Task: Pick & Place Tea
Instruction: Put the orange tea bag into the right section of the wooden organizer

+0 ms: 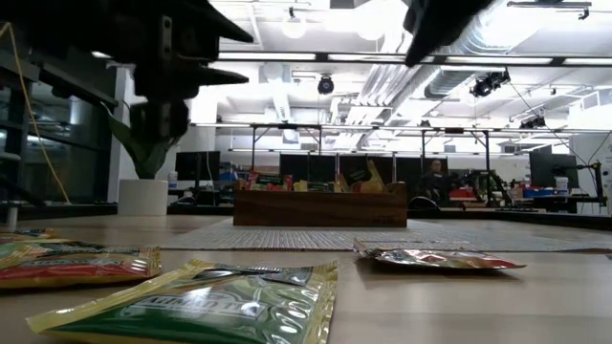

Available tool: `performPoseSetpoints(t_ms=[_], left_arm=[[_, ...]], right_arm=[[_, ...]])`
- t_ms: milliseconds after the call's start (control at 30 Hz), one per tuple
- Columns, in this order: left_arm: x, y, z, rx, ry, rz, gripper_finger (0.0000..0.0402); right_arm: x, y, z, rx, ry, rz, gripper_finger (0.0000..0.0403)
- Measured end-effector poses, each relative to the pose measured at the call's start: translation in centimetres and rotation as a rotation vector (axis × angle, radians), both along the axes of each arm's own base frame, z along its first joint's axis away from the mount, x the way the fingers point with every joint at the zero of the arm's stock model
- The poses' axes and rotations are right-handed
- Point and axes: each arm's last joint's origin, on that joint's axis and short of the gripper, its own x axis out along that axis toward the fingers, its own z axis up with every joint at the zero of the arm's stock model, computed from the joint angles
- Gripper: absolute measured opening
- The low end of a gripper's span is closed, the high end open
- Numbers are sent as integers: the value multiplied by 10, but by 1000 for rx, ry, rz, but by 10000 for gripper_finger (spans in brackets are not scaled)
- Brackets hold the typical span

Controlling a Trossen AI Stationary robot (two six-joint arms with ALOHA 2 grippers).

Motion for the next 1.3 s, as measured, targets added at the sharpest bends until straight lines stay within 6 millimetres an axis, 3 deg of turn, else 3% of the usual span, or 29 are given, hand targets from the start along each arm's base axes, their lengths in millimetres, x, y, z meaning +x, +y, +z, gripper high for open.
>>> performPoseSetpoints(t_ms=[133, 267, 367, 433, 567, 800, 1300], left_arm=[[2, -19, 5, -1, 54, 41, 131], [18, -36, -6, -26, 146, 68, 131], [44, -52, -1, -69, 130, 52, 131], [58, -61, -8, -43, 197, 17, 131], [84, -75, -6, -14, 271, 17, 131], [102, -84, -14, 76, 448, 29, 131], [101, -81, -19, 96, 503, 110, 131]], right_arm=[[5, 29, -25, -12, 50, 46, 1], [5, 54, -39, 5, 46, 75, 1], [-1, 67, -54, 53, -8, 74, 1], [-10, 72, -67, 94, -41, 69, 0], [-25, 76, -89, 149, -66, 53, 0], [-34, 75, -114, 263, -125, 71, 0], [-34, 63, -128, 330, -246, 29, 0]])
